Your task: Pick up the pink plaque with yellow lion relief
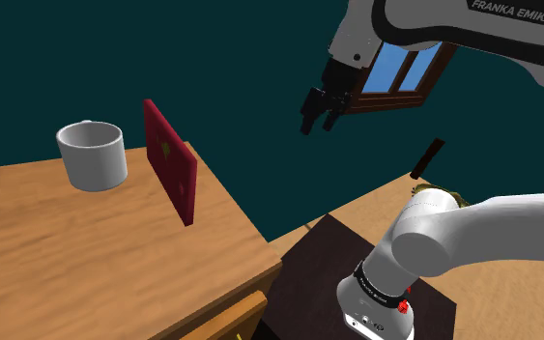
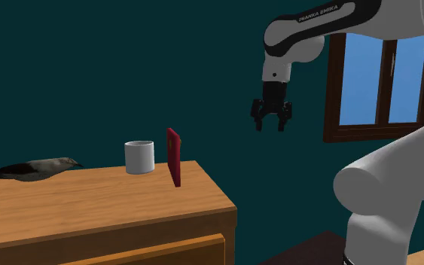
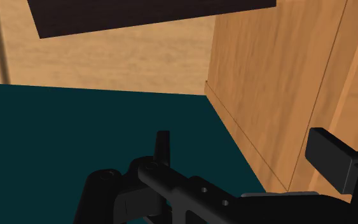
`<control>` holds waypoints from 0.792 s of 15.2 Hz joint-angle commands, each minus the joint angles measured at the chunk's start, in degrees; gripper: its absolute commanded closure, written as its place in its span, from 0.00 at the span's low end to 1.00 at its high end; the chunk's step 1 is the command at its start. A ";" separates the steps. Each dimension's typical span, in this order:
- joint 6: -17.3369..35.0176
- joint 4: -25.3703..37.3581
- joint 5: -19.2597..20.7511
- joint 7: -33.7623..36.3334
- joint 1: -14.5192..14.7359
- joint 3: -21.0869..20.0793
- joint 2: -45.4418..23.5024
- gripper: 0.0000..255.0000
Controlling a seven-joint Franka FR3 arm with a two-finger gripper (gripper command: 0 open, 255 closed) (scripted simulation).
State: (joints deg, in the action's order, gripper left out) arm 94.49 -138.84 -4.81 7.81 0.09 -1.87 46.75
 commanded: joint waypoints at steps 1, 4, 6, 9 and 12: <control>0.00 0.00 0.00 0.00 0.00 0.00 0.00 0.00; 1.30 2.79 -1.94 4.28 0.97 -3.85 -4.06 0.00; 2.10 5.01 -2.94 7.11 1.45 -6.34 -7.04 0.00; 3.16 8.86 -3.93 11.37 1.94 -9.96 -11.89 0.00; 3.99 13.33 -4.25 15.71 2.18 -13.48 -17.15 0.00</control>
State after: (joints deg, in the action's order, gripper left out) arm 98.35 -127.17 -8.99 22.02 2.21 -14.23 31.39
